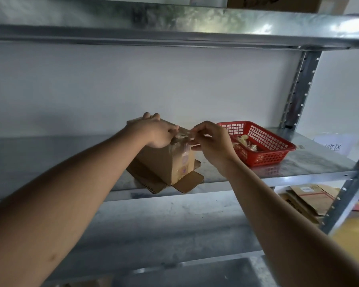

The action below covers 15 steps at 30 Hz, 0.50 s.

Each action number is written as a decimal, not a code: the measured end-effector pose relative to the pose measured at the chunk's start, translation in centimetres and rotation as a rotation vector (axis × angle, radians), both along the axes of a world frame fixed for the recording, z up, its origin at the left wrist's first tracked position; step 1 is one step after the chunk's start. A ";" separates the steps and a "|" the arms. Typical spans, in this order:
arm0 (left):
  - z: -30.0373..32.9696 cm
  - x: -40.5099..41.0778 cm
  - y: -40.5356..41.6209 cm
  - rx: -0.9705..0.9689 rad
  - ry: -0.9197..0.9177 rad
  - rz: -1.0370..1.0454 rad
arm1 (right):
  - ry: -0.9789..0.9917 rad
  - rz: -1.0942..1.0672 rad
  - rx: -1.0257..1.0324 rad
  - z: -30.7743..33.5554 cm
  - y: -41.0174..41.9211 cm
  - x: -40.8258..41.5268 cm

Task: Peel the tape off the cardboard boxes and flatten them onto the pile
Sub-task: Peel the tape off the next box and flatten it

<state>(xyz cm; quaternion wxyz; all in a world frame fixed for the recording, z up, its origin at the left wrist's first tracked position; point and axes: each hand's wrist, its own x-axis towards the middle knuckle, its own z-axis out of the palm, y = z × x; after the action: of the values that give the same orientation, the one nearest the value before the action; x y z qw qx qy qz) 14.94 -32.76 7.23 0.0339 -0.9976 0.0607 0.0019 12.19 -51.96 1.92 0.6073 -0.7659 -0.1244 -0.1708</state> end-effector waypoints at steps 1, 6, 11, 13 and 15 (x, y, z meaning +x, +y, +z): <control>0.0 -0.1 -0.2 0.006 -0.016 -0.003 | 0.079 0.040 0.152 0.0 -0.2 -0.1; 0.2 -0.8 -0.5 0.017 -0.036 0.024 | 0.217 -0.044 0.291 0.3 -1.2 0.8; 0.2 -1.7 -0.6 0.049 -0.117 0.028 | 0.135 -0.050 0.002 0.1 -1.9 1.0; 0.1 -1.8 -0.4 0.034 -0.134 0.041 | 0.096 -0.050 -0.164 0.6 -1.7 0.9; 0.0 -1.9 -0.3 0.020 -0.153 0.047 | 0.109 -0.028 -0.340 1.4 -1.7 1.0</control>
<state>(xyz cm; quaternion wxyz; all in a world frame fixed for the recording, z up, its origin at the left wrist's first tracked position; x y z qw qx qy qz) 13.08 -33.05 7.22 0.0483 -0.9956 0.0345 -0.0730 13.14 -53.65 3.34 0.4722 -0.8674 -0.1077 -0.1141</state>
